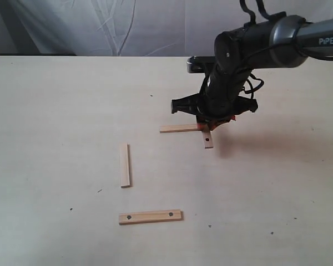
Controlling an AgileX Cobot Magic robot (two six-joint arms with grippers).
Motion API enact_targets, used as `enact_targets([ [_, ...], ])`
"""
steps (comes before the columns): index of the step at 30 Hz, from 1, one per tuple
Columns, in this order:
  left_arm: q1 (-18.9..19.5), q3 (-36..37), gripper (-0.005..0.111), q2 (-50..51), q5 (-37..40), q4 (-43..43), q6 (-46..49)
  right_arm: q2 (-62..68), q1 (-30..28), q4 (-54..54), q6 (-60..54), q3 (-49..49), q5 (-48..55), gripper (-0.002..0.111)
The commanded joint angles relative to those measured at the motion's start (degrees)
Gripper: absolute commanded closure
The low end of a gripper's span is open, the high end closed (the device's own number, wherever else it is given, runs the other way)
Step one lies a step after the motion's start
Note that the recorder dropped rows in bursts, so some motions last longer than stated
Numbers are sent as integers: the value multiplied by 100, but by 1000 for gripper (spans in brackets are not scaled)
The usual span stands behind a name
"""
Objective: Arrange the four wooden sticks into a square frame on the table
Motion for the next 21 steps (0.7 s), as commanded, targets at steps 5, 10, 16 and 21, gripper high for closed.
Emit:
enact_targets([
  [5,1,17,106,-29,-3,-32,-23,399,3,-166,-89,-126,-93,108],
  [10,1,17,106,-29,-3,-32,-23,435,3,-145,-89,-126,-82,95],
  [16,1,17,106,-29,-3,-32,-23,409,3,-130,-64,-126,-10,74],
  [21,1,17,106,-29,-3,-32,-23,-26,-7,-1,-35,-126,334,72],
])
